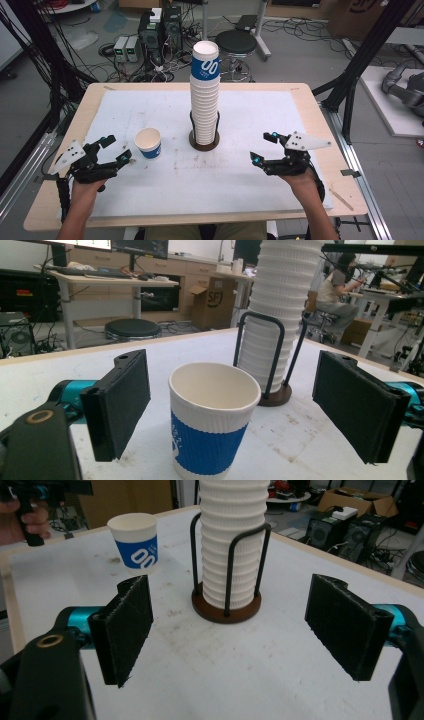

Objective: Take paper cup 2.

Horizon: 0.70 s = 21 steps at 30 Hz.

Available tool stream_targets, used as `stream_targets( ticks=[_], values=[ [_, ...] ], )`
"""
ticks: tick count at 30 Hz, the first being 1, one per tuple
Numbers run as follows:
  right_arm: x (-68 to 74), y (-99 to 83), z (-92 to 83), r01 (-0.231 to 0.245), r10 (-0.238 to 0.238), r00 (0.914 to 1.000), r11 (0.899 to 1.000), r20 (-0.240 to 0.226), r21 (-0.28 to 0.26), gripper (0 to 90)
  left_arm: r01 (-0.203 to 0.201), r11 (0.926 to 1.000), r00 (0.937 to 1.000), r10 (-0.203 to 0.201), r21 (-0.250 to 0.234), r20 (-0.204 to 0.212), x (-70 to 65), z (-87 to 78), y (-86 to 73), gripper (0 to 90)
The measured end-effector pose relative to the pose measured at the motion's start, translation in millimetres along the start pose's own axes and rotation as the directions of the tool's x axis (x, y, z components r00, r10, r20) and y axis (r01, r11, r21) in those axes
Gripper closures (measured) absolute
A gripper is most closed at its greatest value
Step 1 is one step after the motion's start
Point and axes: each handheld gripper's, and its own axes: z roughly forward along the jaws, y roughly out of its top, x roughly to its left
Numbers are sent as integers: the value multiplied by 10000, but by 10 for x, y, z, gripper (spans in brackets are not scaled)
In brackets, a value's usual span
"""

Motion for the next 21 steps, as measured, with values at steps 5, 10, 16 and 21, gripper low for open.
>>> stream_targets(
  ticks=[5,10,16,21],
  values=[
    [5,281,65,158,-164,9993,9997,-344,-167,195,-50,10000,10000,49,40,59,-25,14,-5,154],
    [-2,554,145,319,-333,9976,9992,-615,-234,195,-84,9999,9999,82,149,149,-39,27,-22,154],
    [29,817,254,588,-604,9949,9980,-807,-231,195,-82,9998,9993,75,197,356,-74,60,-39,154],
    [45,1002,346,681,-696,9926,9975,-995,-183,195,-65,9998,9986,55,191,523,-98,83,-45,154]
  ],
)
